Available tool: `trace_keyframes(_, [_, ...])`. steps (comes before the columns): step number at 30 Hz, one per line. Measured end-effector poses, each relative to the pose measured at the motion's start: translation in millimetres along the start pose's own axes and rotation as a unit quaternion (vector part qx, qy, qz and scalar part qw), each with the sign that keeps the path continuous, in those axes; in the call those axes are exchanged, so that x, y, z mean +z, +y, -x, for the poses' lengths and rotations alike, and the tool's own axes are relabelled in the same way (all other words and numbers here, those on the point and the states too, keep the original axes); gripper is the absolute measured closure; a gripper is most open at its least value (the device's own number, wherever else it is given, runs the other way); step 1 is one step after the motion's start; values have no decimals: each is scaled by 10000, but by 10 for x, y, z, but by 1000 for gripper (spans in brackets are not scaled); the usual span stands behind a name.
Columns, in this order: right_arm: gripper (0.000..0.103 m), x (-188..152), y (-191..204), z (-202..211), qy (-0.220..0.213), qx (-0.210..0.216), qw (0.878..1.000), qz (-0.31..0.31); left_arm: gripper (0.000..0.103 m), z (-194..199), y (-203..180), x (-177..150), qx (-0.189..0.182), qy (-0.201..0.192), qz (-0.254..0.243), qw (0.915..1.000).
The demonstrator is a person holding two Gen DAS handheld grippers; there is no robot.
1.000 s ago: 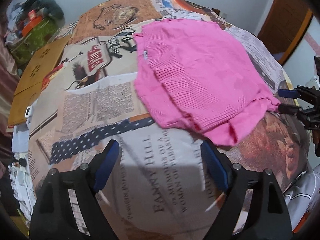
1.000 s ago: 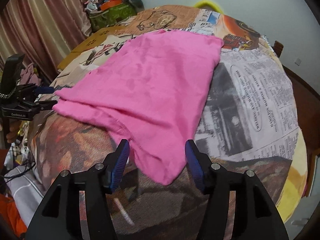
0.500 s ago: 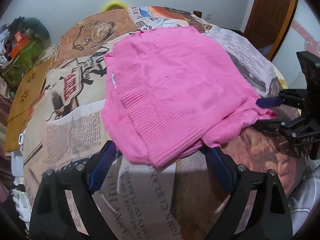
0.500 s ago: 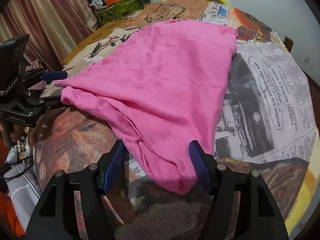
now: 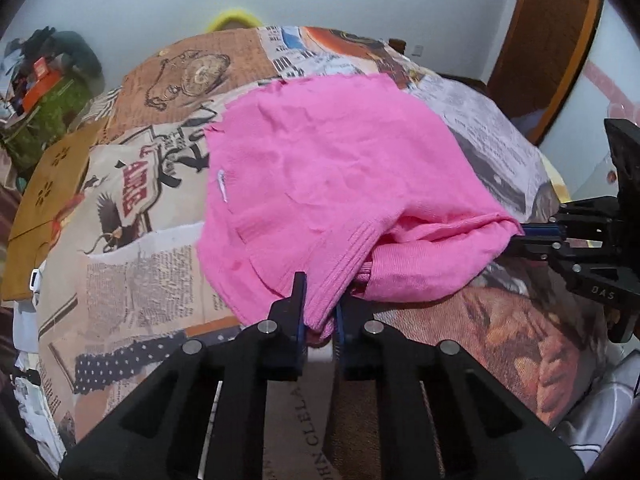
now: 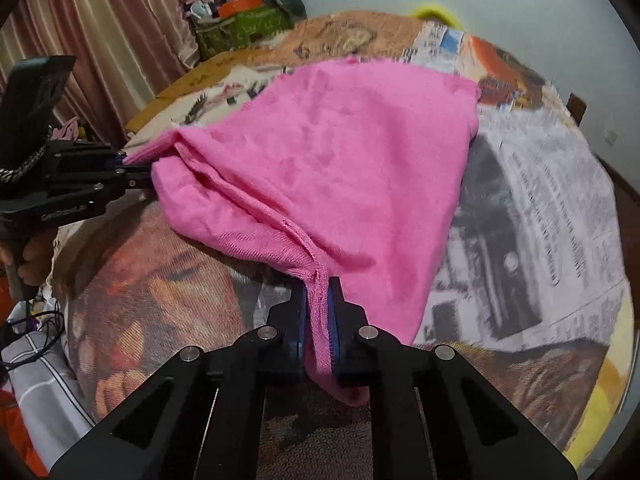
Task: Fold small clothes
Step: 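Lift the cardigan edge with both tools and fold it over the body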
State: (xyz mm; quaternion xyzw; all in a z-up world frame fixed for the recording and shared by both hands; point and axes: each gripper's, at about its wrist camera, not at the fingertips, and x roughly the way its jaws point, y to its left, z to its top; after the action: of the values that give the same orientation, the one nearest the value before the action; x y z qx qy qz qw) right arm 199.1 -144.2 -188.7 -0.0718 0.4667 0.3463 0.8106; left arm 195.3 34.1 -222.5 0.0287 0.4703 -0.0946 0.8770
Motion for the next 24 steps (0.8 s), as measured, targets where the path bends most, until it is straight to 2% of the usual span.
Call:
trace_keyframes(7, [95,285,-38,231,-477,-115,9987,102,92,215,53,208,38,-405,95,9991])
trace_keyframes(13, [95,588,-110,315,-802,-284,9962,204,93,275,155,533,44,-626,240,9977])
trace_keyframes(24, [95,1213,-312,247,-1005,-588,9916,555,93,41,468,1274,54,-765,593,9953])
